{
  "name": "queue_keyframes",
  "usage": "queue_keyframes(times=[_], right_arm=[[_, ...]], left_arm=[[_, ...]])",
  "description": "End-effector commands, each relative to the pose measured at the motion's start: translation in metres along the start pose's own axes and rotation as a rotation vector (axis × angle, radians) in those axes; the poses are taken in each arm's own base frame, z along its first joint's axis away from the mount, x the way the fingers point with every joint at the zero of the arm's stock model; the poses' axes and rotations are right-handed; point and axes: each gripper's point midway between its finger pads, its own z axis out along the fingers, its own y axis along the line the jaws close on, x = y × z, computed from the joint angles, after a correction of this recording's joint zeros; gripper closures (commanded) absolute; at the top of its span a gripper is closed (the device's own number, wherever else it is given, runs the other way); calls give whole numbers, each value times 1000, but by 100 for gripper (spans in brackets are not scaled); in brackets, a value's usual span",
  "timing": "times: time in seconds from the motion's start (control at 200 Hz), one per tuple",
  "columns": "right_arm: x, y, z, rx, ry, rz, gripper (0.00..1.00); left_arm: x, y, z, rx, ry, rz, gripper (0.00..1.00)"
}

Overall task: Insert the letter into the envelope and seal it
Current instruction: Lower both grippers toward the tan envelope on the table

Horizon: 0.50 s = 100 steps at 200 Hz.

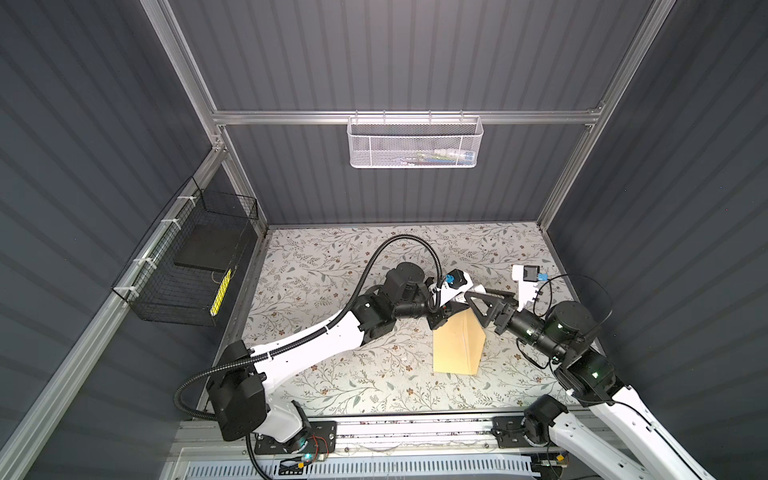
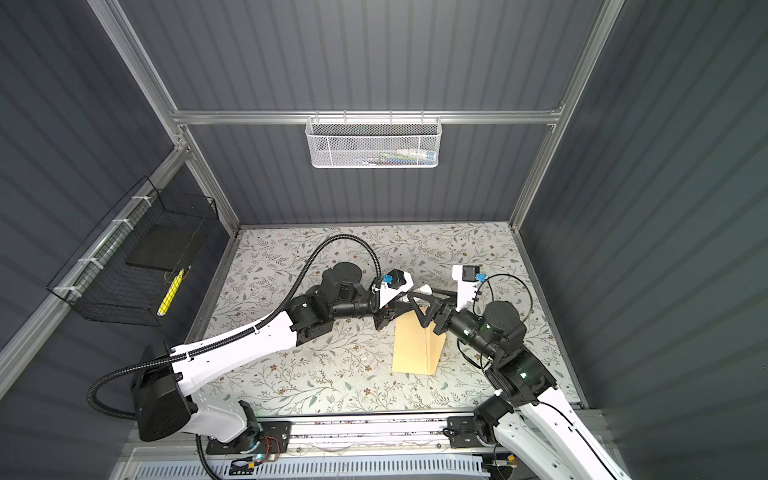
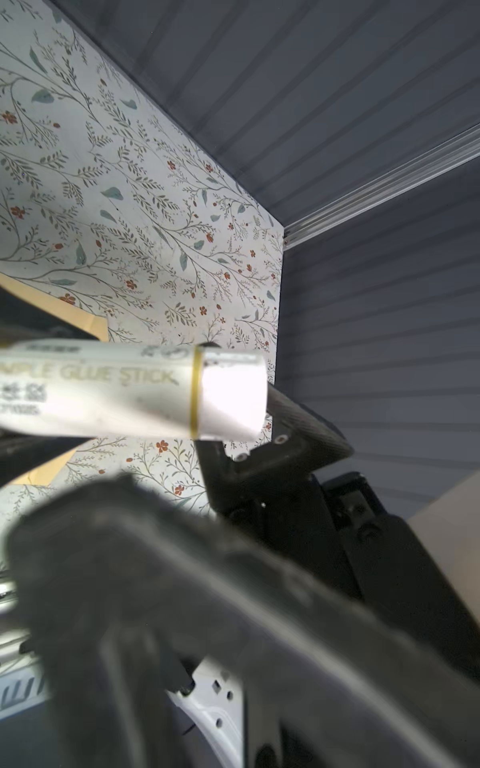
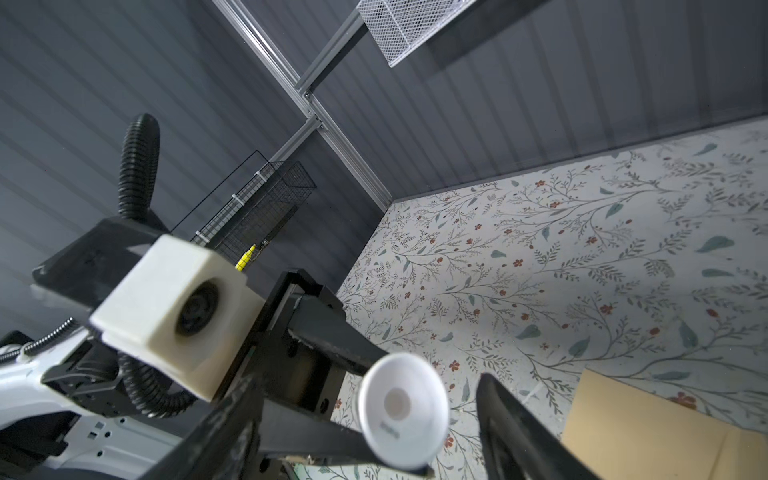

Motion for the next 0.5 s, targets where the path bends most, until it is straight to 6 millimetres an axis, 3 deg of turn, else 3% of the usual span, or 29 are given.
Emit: queue_keyframes(times=[0.0, 0.35, 0.495], right_arm=[[-7, 1, 6, -2, -29, 12, 29], [4, -4, 14, -1, 14, 42, 57], [3, -3, 15, -2, 22, 38, 78]], left_arm=[[-5, -1, 3, 21, -37, -37, 96], [-3, 2, 7, 6, -41, -48, 96], [1, 1, 10, 16, -36, -56, 96]])
